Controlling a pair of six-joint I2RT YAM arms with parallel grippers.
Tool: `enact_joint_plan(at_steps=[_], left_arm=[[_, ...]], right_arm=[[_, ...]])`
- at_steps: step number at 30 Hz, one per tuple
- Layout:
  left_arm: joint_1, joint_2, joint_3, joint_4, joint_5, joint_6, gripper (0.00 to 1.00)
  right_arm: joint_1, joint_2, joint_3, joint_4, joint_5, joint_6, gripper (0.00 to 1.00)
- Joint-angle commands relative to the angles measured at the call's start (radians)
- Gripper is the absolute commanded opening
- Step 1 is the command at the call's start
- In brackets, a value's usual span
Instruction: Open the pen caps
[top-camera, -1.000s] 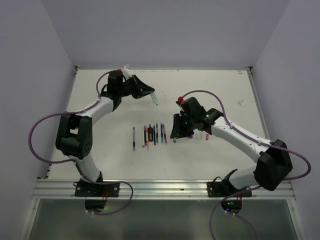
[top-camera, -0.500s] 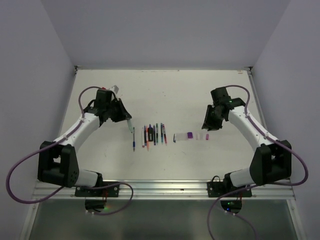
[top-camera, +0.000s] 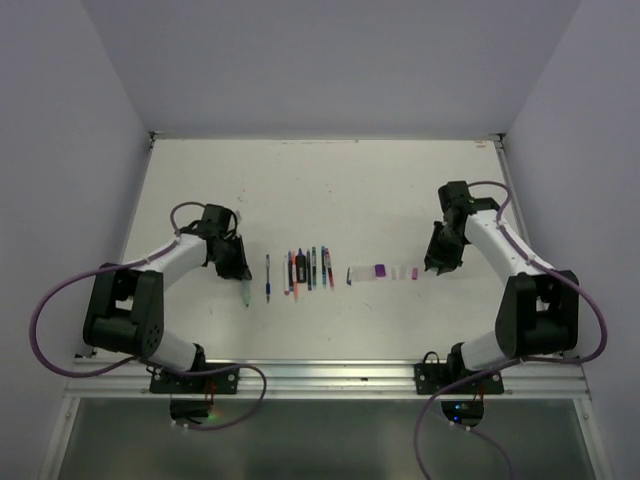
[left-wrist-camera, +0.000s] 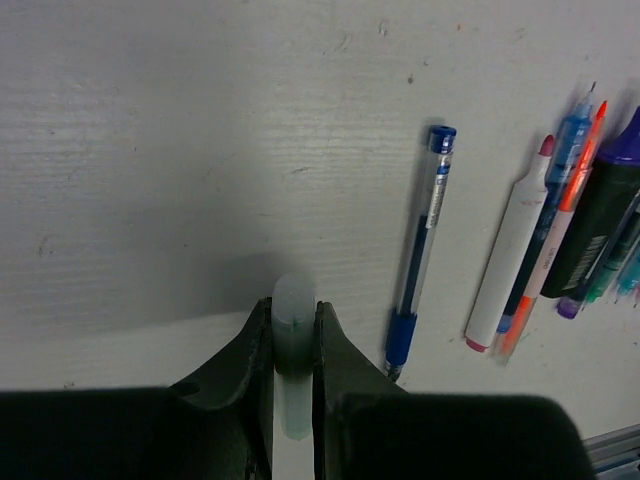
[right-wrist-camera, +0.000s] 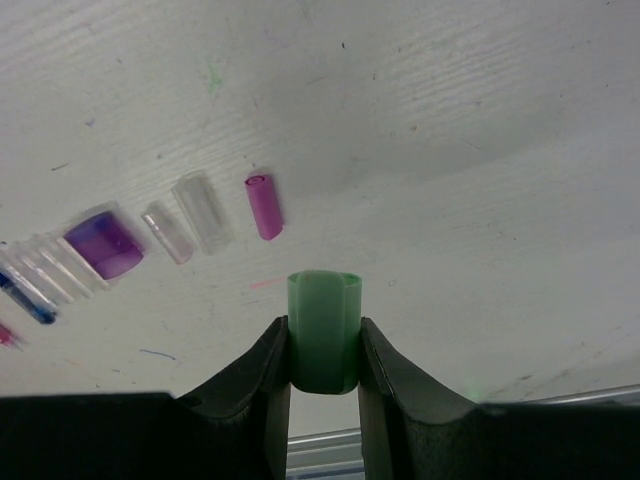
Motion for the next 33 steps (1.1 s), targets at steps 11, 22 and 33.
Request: enact_joint_plan(at_steps=[11, 22, 33], left_arm=[[0.007, 0.066, -0.024, 0.093, 0.073, 0.027, 0.03], [0.007, 0.057, -0.044, 0.108, 0.070, 0.001, 0.37], [0.007, -0.009, -0.038, 0.085, 0.033, -0.013, 0.51]], right_arm=[[-0.002, 0.154, -0.110, 0.246, 0.028, -0.054, 0.00], [-0.002, 0.251, -0.096, 0.283, 0.033, -0.074, 0.23], [-0.002, 0.220, -0.076, 0.267, 0.024, -0.082, 0.46]])
